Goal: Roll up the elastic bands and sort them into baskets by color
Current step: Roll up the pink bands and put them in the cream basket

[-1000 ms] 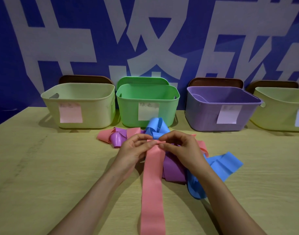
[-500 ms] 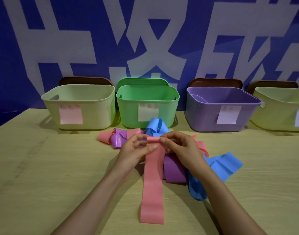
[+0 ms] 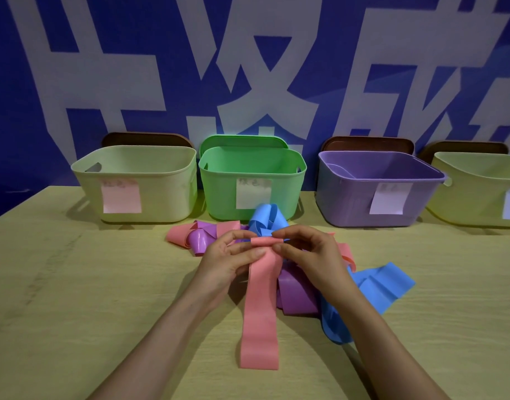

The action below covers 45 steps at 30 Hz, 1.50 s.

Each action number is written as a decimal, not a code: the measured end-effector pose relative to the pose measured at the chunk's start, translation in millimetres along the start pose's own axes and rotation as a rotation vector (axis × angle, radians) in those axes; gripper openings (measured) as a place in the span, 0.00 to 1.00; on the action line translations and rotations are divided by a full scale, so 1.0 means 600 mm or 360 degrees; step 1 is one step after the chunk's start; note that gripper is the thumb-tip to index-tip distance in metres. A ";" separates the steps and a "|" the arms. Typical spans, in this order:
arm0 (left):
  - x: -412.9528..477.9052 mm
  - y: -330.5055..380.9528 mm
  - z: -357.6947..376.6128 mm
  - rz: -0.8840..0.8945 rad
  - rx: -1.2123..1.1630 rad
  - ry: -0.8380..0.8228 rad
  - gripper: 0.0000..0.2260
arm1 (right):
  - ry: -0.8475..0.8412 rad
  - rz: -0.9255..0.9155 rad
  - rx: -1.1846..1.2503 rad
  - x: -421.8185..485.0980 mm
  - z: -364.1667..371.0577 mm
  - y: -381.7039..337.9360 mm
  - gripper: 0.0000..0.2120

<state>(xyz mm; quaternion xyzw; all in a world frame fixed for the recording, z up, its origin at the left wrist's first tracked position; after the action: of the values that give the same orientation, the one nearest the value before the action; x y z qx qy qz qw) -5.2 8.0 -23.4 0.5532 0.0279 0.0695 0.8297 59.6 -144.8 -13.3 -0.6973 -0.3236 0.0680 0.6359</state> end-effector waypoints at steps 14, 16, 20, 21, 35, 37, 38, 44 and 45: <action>-0.001 0.002 -0.001 0.0141 0.0153 0.0066 0.11 | -0.0080 0.0073 0.0015 -0.003 0.005 -0.006 0.03; -0.001 0.000 -0.001 0.0131 0.0140 0.0091 0.13 | -0.0089 0.0061 0.0009 -0.003 0.005 -0.004 0.02; -0.003 -0.006 0.004 -0.0071 0.0165 0.0058 0.17 | 0.0048 0.0044 0.0055 -0.001 0.002 -0.003 0.02; -0.003 -0.007 0.005 -0.0096 0.0163 0.0047 0.17 | 0.0069 0.0043 0.0046 -0.001 0.002 -0.001 0.02; 0.000 -0.001 0.006 -0.0028 -0.0002 0.0021 0.14 | -0.0052 -0.0004 0.0094 -0.005 0.003 -0.004 0.08; 0.000 -0.001 0.004 -0.0022 0.0021 0.0031 0.15 | -0.0062 -0.0024 0.0079 -0.006 0.004 -0.004 0.07; 0.000 -0.001 0.003 -0.0015 0.0040 0.0036 0.15 | -0.0058 -0.0023 0.0074 -0.005 0.004 -0.005 0.08; -0.001 -0.001 -0.001 0.0101 0.0236 0.0089 0.16 | -0.0045 0.0153 0.0088 -0.002 0.006 -0.002 0.17; -0.001 -0.001 -0.001 0.0125 0.0254 0.0087 0.15 | -0.0099 0.0159 0.0046 -0.003 0.007 -0.002 0.13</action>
<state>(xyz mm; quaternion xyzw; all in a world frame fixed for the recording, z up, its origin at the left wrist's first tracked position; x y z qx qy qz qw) -5.7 8.3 -24.2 0.6162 0.0341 0.1146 0.7785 55.7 -142.0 -13.5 -0.7010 -0.3071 0.1258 0.6313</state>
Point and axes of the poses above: each hand's wrist, its own x-axis towards the middle knuckle, its own z-axis out of the palm, y = z × x, the point moved 1 cm from there along x, towards the middle knuckle, and after that the axes turned 6 degrees about -y, right-handed, at the moved point
